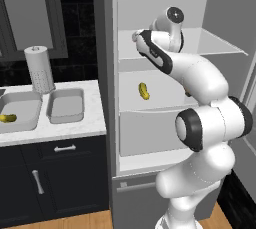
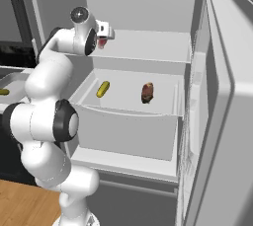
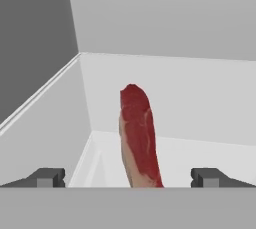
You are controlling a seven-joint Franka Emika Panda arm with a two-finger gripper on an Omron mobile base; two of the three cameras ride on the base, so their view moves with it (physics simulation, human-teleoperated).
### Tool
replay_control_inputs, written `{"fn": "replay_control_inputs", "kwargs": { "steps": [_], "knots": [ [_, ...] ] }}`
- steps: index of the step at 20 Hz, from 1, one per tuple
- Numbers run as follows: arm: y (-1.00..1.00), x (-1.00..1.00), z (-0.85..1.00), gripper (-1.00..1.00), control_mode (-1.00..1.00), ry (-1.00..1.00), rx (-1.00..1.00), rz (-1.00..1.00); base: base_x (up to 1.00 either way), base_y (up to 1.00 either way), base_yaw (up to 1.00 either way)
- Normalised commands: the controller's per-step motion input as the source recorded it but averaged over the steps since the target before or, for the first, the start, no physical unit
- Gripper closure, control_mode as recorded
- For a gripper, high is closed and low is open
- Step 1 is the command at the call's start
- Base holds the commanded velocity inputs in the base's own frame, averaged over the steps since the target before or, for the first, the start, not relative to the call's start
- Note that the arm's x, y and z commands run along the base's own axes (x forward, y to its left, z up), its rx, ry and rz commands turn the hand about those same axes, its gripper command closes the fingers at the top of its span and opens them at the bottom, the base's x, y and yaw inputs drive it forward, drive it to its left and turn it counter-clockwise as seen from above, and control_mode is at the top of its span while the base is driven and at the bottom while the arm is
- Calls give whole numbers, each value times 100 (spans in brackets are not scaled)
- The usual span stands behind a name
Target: Place one cucumber and one steak in each tupperware on the nearby counter, to pack two identical lunches.
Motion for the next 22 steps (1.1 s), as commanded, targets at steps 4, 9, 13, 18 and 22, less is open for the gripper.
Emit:
{"fn": "replay_control_inputs", "kwargs": {
  "steps": [4, 9, 13, 18, 22],
  "knots": [
    [0, 6, -12, -100, -100, 0, 0, 0, 0, 0, 0],
    [0, 8, -10, -100, -100, 0, 0, 0, 0, 0, 0],
    [0, 14, -9, -100, -100, 0, 0, 0, 0, 0, 0],
    [0, 19, -5, -100, -100, 2, 0, 0, 0, 0, 0],
    [0, 22, -2, -100, -100, 3, 0, 0, 0, 0, 0]
  ]
}}
